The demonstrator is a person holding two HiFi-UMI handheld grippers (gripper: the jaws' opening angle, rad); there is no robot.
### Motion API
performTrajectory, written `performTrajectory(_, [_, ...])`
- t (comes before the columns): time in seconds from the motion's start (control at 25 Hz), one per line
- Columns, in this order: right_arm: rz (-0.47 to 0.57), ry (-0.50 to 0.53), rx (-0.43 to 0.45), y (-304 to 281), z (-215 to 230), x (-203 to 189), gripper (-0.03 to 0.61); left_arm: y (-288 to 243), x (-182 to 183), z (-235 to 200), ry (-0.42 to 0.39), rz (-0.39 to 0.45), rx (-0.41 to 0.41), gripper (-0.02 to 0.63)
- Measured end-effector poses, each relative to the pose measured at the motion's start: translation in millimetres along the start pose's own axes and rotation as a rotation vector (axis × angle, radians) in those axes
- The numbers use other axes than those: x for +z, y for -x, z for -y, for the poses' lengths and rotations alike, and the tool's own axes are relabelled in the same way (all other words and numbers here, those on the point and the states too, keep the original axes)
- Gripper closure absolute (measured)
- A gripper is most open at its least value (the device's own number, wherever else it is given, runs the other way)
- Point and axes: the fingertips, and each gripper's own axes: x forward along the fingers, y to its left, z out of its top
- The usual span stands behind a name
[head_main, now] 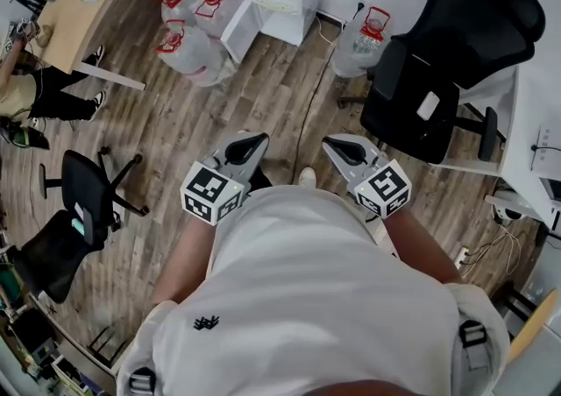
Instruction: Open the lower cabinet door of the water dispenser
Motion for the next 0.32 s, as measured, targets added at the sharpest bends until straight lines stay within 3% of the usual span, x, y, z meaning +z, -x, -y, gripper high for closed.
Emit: performTrajectory(0.32, [0.001,-0.001,-0.093,-71,22,43,0.574,-3,41,-85,-0.069,0.038,-0.088,0.558])
